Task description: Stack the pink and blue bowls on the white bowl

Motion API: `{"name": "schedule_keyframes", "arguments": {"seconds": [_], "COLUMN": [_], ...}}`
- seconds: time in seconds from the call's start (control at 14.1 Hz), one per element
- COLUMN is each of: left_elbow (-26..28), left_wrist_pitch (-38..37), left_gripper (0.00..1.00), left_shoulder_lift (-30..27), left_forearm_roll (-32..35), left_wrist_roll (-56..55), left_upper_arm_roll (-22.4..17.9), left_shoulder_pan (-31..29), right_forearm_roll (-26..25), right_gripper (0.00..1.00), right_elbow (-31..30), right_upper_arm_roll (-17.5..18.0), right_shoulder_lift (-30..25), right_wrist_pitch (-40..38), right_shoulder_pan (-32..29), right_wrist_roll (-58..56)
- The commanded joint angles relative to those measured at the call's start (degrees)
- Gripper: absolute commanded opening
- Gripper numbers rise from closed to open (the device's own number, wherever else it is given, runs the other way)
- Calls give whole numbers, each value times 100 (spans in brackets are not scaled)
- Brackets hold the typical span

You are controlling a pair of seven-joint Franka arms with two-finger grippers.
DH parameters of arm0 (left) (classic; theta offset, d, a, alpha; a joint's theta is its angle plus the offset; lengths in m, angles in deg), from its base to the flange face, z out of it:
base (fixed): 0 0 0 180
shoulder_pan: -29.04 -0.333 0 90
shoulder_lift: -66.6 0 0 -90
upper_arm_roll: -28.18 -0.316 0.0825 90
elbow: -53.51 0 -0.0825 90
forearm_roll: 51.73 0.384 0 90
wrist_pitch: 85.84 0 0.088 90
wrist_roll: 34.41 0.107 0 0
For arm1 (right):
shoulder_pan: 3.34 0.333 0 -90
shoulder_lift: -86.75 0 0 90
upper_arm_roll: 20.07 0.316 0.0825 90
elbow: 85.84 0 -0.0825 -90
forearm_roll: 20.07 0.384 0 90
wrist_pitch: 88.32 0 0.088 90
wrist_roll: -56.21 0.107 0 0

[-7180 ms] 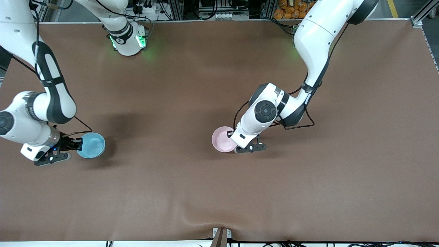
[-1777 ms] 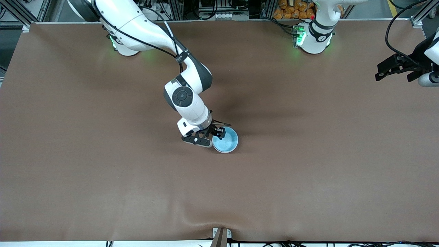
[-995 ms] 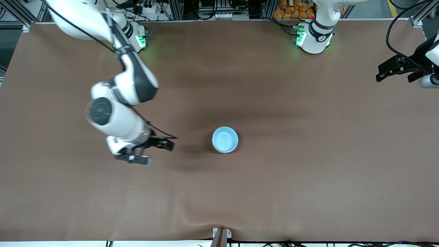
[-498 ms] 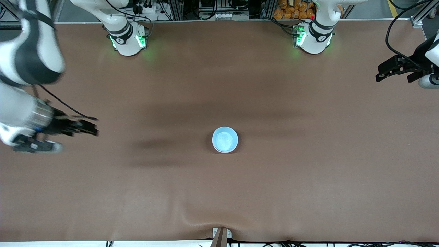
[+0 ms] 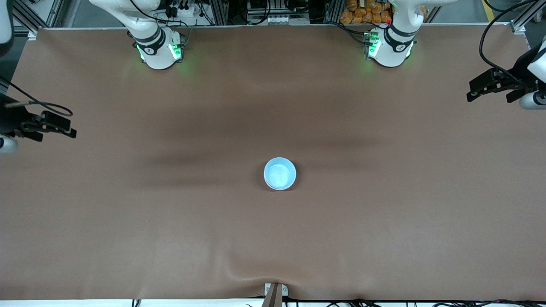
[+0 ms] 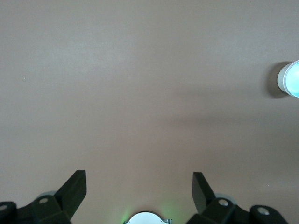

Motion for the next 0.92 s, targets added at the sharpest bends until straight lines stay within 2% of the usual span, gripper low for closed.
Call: {"name": "schedule_keyframes", "arguments": {"seconds": [0.0, 0.36, 0.85], "left_elbow": [-48, -136, -154], "left_wrist_pitch": [17, 17, 17], "left_gripper": [100, 100, 100], "left_shoulder_lift": [-1, 25, 25], "left_forearm_roll": [6, -12, -3], "left_wrist_roll": [116, 107, 71], "left_upper_arm_roll": [25, 25, 25], "left_shoulder_pan": [-3, 6, 49], "right_forearm_roll": [-66, -391, -409], "right_gripper": [100, 100, 100], "right_elbow": [-164, -155, -41], "right_upper_arm_roll": [-124, -133, -124], "right_shoulder_lift": [-221, -291, -318], "right_wrist_pitch": [-168, -353, -389], "right_shoulder_pan": [61, 140, 88], "right_wrist_roll": [-56, -47, -56]}}
